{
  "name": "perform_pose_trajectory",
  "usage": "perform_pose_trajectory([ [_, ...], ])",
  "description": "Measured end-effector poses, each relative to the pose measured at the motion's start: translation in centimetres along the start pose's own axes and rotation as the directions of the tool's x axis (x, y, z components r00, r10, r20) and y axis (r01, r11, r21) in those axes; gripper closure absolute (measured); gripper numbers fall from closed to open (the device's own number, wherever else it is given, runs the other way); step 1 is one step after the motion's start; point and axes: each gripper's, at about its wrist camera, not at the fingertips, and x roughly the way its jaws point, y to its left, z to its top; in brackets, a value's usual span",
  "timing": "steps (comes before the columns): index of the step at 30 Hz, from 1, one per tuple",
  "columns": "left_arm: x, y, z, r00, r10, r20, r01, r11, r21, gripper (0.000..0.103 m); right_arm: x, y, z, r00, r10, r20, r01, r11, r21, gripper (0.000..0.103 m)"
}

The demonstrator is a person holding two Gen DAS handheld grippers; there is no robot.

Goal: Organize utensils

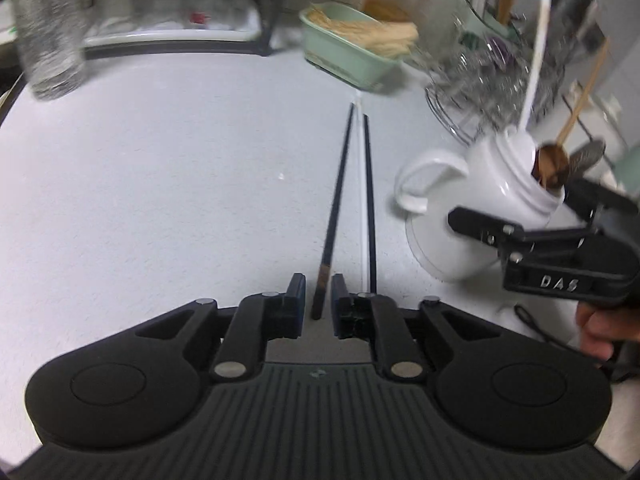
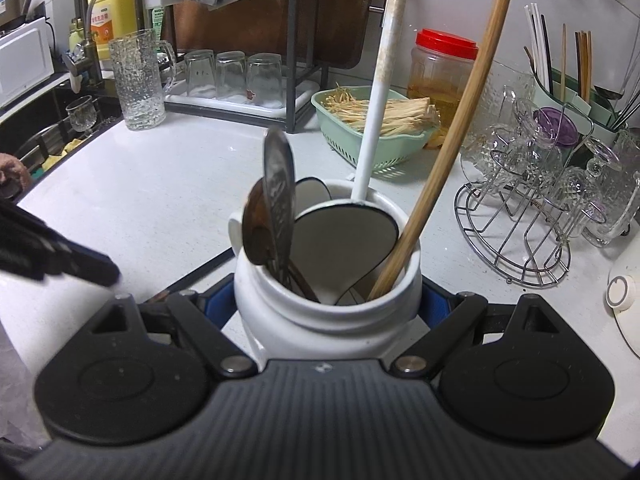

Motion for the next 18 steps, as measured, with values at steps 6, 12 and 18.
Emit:
perform_pose_trajectory([
  [6,1.8,-1.4,0.7,0.998,0.054,-0.016,-0.052,0.996,0.078,0.076,-0.1,0.0,-0.1,1.000,0.002,0.005,-0.002,1.000,0.000,0.011],
  [12,3.2,-3.1,0.5,0.995,0.101,-0.026,-0.094,0.978,0.184,0.077,-0.1,-0.1,-0.2,1.000,0.011,0.011,-0.011,1.000,-0.007,0.011],
  [18,3.3,-4.0,0.2,0.989,0.147,-0.020,-0.140,0.971,0.191,0.096,0.2,-0.2,0.3,1.000,0.029,-0.006,-0.030,0.999,-0.030,0.011],
])
